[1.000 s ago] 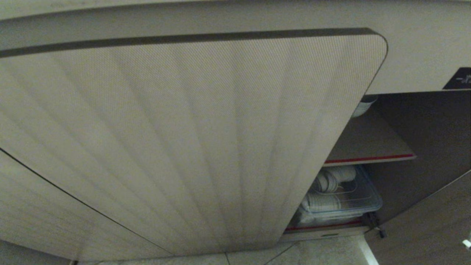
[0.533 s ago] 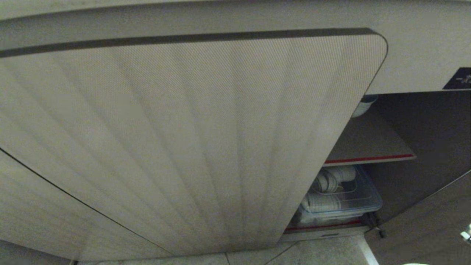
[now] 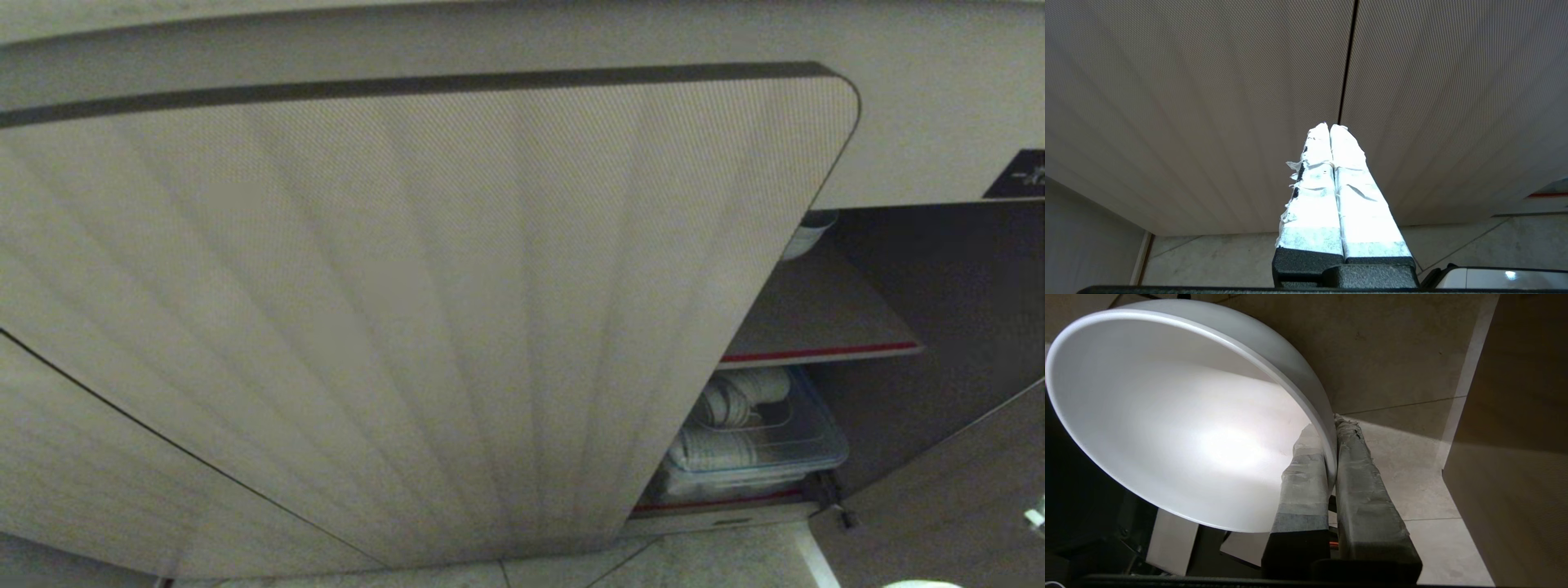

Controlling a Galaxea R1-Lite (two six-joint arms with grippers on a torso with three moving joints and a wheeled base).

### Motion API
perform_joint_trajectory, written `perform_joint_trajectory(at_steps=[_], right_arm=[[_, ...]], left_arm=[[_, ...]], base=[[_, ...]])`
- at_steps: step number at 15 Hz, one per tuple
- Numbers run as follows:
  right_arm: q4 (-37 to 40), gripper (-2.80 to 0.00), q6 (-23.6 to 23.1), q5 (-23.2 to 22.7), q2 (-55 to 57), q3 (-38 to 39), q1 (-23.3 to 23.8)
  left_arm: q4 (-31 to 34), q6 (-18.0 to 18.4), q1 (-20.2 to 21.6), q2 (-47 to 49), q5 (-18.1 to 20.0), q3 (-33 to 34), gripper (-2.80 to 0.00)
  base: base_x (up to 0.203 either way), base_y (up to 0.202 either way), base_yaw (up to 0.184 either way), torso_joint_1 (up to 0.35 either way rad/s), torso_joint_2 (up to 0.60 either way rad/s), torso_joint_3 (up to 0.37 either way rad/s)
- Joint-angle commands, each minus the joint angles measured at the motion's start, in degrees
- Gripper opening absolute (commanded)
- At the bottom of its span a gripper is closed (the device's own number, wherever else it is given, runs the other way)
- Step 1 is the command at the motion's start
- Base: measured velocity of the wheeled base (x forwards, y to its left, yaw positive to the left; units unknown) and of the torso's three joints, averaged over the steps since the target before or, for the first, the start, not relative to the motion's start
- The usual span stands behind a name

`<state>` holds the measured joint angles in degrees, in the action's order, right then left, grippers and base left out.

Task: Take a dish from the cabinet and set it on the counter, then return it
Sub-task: Place it on the table

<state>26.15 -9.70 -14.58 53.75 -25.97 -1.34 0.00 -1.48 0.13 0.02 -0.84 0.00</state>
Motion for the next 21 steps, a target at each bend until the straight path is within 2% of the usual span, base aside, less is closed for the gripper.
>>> perform_joint_trajectory(at_steps=[1,11,15,21], right_arm=[[0.2,-2.8,0.3,-0.1,0.2,-0.1,0.1],[0.9,-2.8,0.3,-0.2,-0.8,0.0,0.3],[0.9,-2.8,0.3,-0.2,-0.9,0.0,0.3],[0.9,-2.8,0.3,-0.2,-0.9,0.5,0.2]], left_arm=[[0.0,0.0,0.0,0.0,0.0,0.0,-2.8],[0.0,0.0,0.0,0.0,0.0,0.0,-2.8],[0.0,0.0,0.0,0.0,0.0,0.0,-2.8],[0.0,0.0,0.0,0.0,0.0,0.0,-2.8]], base=[[0.0,0.0,0.0,0.0,0.0,0.0],[0.0,0.0,0.0,0.002,0.0,-0.003],[0.0,0.0,0.0,0.052,-0.21,-0.242],[0.0,0.0,0.0,0.184,-0.53,-0.292]])
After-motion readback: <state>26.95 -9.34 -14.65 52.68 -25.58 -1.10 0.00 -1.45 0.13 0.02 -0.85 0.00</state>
